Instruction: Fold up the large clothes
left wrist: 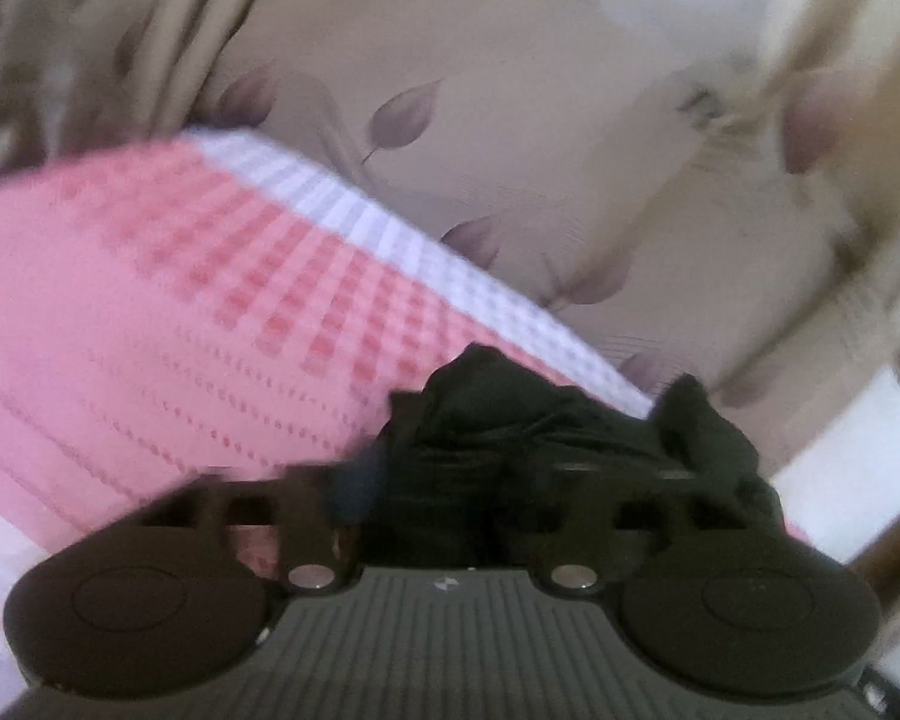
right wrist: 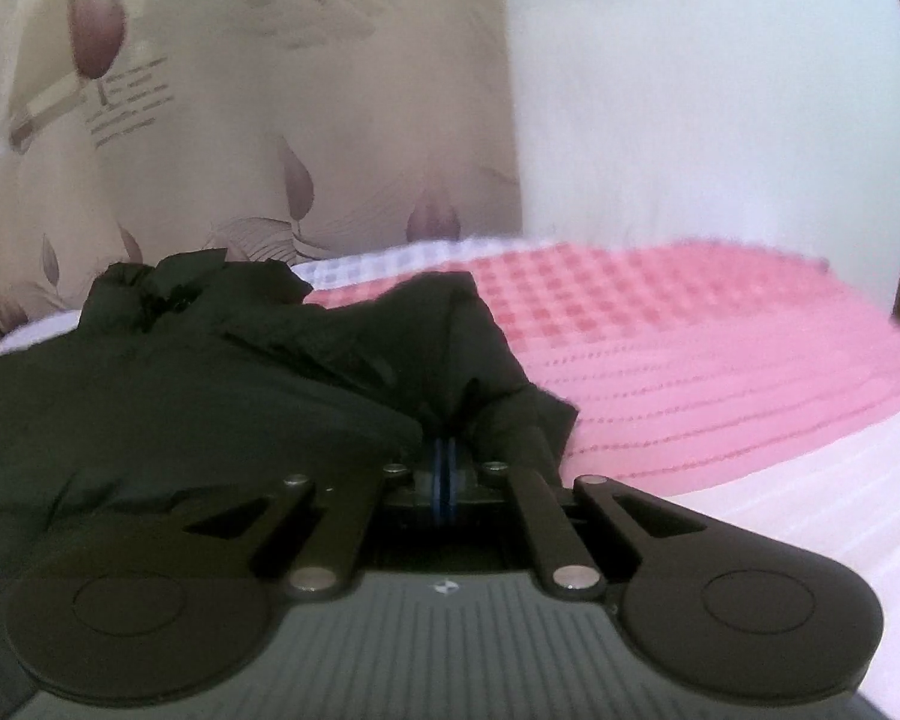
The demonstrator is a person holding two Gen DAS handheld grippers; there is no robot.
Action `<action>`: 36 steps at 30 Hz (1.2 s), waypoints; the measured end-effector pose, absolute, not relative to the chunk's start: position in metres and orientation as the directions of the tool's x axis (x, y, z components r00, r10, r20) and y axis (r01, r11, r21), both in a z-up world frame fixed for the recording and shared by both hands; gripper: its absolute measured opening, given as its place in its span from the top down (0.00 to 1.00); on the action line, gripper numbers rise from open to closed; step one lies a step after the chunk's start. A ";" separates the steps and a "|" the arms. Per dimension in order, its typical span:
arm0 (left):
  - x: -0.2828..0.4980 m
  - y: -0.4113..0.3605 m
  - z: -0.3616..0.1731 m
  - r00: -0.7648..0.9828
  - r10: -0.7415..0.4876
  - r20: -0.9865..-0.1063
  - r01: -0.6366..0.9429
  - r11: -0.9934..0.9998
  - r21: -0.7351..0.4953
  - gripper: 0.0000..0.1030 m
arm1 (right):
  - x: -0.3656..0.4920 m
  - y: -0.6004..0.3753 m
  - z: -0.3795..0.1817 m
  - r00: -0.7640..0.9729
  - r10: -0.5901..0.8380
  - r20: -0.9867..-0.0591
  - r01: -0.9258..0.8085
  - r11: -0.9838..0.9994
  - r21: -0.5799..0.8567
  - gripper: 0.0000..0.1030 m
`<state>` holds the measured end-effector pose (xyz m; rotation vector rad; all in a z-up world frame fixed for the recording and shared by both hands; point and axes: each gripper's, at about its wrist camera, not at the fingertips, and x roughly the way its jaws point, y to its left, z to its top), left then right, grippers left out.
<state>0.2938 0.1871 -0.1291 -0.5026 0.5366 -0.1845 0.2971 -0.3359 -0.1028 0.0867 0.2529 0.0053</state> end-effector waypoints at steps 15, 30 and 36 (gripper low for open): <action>0.337 0.211 -0.135 0.644 -0.573 -0.508 0.281 0.794 -0.539 0.14 | 0.206 -0.298 -0.102 0.999 -0.001 0.035 -0.001 0.999 0.052 0.14; 0.376 0.183 -0.142 0.498 -0.652 -0.573 0.507 0.754 -0.417 0.17 | 0.234 -0.253 -0.113 0.991 0.080 -0.106 -0.084 0.996 -0.037 0.14; 0.366 0.155 -0.142 0.567 -0.563 -0.601 0.546 0.803 -0.237 0.28 | 0.238 -0.244 -0.112 0.989 0.051 -0.137 -0.063 0.994 -0.086 0.10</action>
